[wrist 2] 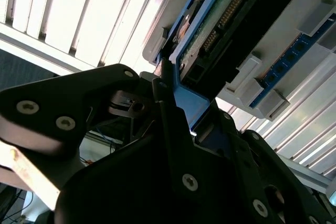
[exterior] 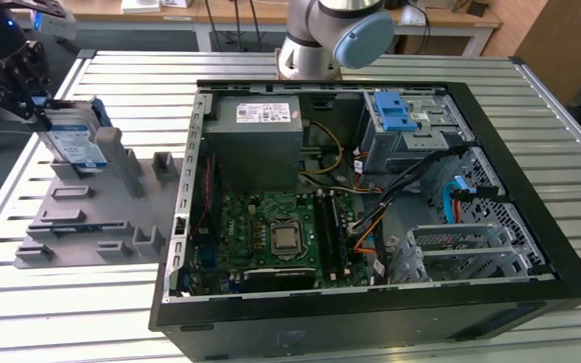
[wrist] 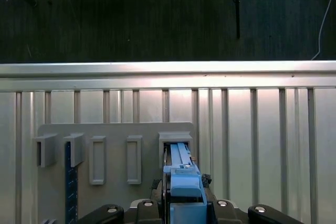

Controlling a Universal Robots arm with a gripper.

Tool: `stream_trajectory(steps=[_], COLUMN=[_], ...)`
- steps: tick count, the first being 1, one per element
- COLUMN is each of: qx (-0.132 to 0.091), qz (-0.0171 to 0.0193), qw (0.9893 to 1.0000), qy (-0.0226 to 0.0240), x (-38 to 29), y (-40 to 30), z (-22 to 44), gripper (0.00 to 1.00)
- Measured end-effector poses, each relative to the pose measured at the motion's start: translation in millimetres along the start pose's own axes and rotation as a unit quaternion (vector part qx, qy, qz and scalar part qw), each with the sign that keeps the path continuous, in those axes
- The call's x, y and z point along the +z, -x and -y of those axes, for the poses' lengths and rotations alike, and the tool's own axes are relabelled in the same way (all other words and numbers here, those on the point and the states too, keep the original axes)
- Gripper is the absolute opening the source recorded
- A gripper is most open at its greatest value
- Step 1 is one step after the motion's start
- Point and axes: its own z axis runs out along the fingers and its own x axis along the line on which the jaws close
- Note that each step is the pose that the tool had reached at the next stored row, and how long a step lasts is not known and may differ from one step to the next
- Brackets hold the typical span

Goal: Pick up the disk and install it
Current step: 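Pick up the disk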

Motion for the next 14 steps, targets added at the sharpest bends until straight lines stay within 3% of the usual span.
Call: stream_trajectory(steps=[14], qx=[0.000], qz=[0.0000], qw=[1.0000], qy=[0.0000], x=[-7.9], y=[0.1], z=[-0.1], gripper=[0.36])
